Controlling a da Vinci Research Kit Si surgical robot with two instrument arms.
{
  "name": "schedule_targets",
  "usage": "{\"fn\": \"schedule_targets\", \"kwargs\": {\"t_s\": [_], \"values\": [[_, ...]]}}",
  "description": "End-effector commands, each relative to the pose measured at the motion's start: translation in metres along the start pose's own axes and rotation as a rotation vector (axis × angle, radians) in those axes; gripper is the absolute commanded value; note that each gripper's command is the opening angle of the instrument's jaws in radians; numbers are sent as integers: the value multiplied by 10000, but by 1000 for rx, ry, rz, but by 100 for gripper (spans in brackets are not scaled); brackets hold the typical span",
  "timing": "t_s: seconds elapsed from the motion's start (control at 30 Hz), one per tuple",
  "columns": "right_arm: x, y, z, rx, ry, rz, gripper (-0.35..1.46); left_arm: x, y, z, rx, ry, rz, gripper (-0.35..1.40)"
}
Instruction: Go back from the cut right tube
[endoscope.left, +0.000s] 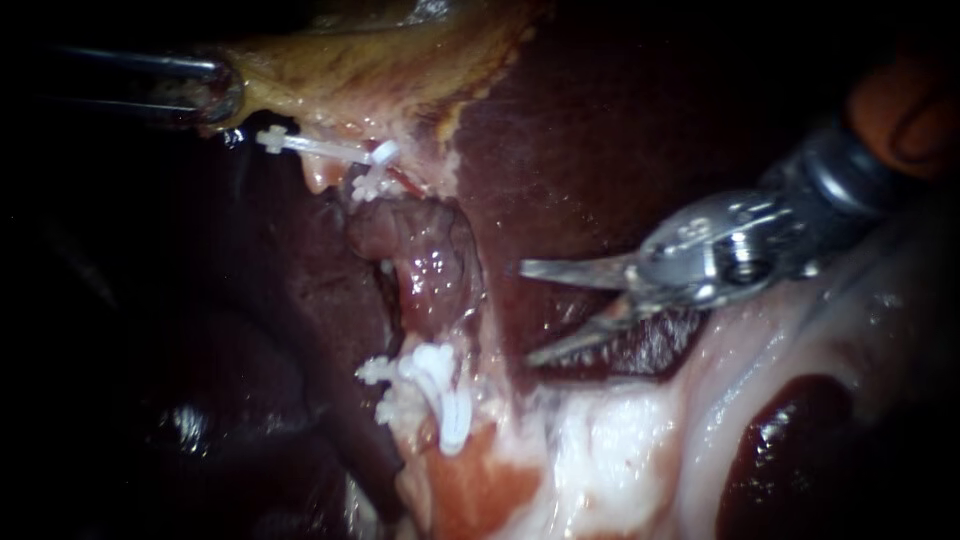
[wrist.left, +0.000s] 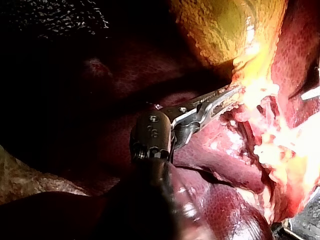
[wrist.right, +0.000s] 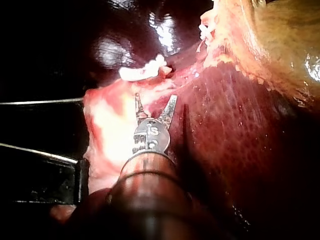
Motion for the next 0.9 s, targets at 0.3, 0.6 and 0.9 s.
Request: {"fn": "schedule_targets", "kwargs": {"t_s": [0.3,0.6,0.9], "values": [[-10,2,-18,-48,-10,14,145,0,-10,7,2,2,1,-35],[-13,2,-21,-49,-10,15,145,-22,-40,56,8,8,16,-35],[-15,2,-22,-49,-10,14,145,-49,-60,92,-3,-12,17,-35]]}}
